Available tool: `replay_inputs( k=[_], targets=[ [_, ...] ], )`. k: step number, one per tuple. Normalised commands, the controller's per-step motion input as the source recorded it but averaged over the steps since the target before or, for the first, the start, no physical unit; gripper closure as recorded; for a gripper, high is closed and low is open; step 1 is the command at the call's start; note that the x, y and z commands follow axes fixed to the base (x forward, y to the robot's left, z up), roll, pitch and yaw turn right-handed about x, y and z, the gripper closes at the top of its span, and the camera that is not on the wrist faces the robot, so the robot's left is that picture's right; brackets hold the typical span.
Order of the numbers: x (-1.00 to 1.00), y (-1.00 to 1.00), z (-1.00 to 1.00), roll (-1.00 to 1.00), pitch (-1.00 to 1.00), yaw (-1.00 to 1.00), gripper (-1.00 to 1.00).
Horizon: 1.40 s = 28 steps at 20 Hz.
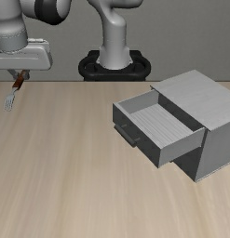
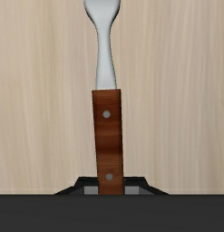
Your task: Pick up the fork and place it in the top layer of the cabinet
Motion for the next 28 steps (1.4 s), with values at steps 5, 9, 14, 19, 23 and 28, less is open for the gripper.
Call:
replay_inputs(
  k=[5,9,14,19,23,28],
  targets=[
    [0.00,0.40,0.60,0.00,0.00,0.00,1.00],
    [0.00,1.00,0.00,0.00,0.00,0.00,1.00],
    [0.00,1.00,0.00,0.00,0.00,0.00,1.00],
    [0.00,1.00,0.00,0.00,0.00,0.00,1.00],
    [0.00,1.00,0.00,0.00,0.00,0.00,1.00],
    [0.00,1.00,0.00,0.00,0.00,0.00,1.00]
  ],
)
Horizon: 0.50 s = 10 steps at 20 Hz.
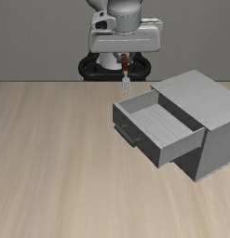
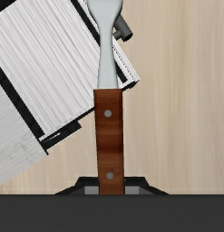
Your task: Pick up the fork and place it in the top layer of the cabinet
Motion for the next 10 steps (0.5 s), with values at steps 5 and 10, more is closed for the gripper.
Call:
replay_inputs(
  k=[5,10],
  targets=[
    [0.00,1.00,0.00,0.00,0.00,0.00,1.00],
    [0.80,0.20,0.00,0.00,0.00,0.00,1.00]
  ],
)
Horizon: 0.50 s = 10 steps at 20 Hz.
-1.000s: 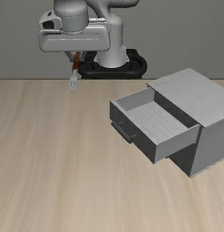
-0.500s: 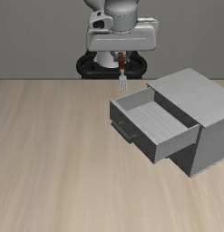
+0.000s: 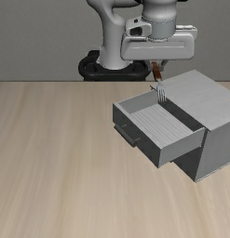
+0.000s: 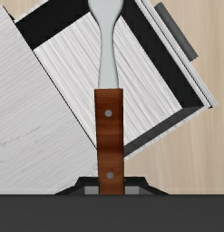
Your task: Pick up the fork and place it in the top layer of the cabinet
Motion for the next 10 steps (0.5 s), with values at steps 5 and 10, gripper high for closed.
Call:
replay_inputs(
  k=[5,10],
  targets=[
    [0.80,0.00,0.00,0.00,0.00,0.00,-1.00],
    [0.00,0.00,0.00,0.00,0.00,0.00,-1.00]
  ],
)
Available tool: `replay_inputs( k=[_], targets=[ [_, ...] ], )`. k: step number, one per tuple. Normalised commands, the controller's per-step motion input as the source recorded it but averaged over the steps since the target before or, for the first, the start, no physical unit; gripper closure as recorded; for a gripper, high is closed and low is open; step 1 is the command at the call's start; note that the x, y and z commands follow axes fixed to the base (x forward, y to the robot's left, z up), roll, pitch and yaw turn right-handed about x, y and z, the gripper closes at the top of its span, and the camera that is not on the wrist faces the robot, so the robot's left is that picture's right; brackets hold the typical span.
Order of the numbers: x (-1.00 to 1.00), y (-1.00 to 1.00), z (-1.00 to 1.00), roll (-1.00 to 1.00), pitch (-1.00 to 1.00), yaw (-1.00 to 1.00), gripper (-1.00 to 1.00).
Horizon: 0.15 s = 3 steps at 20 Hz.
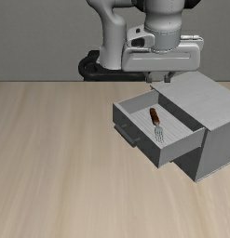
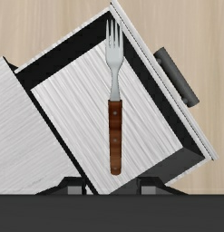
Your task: Pick up the fork and place it in the top layer of the cabinet
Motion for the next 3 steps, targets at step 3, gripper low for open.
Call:
replay_inputs(
  k=[3],
  targets=[
    [0.00,0.00,0.00,0.00,0.00,0.00,-1.00]
  ],
)
